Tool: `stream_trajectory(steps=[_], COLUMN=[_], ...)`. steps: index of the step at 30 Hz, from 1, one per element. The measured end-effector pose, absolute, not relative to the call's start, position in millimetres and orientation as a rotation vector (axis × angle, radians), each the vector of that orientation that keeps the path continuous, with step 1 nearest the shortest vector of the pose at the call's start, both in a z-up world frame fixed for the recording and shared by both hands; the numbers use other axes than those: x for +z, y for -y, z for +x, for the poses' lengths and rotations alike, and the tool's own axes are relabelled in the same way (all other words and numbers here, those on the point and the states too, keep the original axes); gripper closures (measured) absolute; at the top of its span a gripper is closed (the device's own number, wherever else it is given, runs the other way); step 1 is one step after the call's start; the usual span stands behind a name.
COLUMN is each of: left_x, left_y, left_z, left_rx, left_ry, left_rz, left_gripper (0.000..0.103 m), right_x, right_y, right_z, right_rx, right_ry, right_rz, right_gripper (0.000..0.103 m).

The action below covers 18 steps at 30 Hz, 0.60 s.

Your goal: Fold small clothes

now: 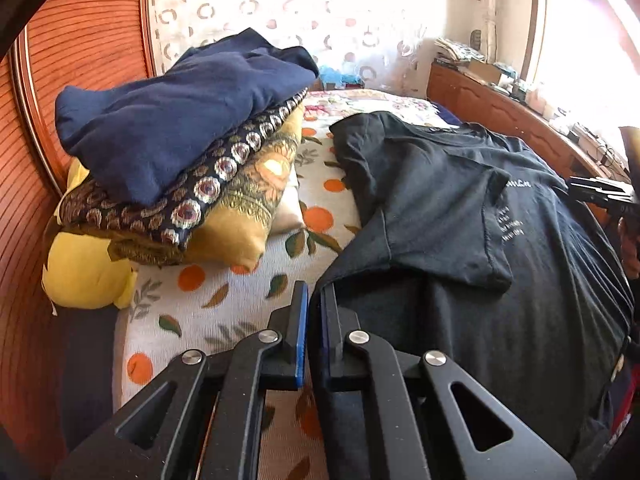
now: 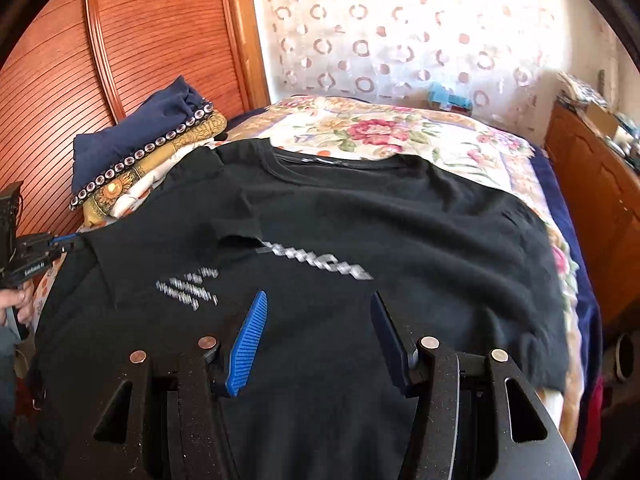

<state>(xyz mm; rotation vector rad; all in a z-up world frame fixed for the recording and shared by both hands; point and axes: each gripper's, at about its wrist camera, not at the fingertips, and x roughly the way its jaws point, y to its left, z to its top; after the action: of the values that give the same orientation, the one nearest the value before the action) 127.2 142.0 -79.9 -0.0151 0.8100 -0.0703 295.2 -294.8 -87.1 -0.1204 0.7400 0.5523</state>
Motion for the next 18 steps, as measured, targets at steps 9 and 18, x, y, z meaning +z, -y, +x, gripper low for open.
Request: stream_trajectory(steps=[9, 18], left_x=[-57, -52], left_y=[-131, -87], left_z=[96, 102], left_rx=[-0.13, -0.237], left_ry=[-0.741, -0.723], left_rz=[-0.031, -0.026], left_gripper=[0.061, 0.032], right_x=[-97, -107], right_y=[372, 430], right_z=[236, 196], right_rx=[0.42, 0.292], right_ry=[-0.729, -0.746], right_rz=[-0.05, 0.036], right_gripper=[0.047, 0.047])
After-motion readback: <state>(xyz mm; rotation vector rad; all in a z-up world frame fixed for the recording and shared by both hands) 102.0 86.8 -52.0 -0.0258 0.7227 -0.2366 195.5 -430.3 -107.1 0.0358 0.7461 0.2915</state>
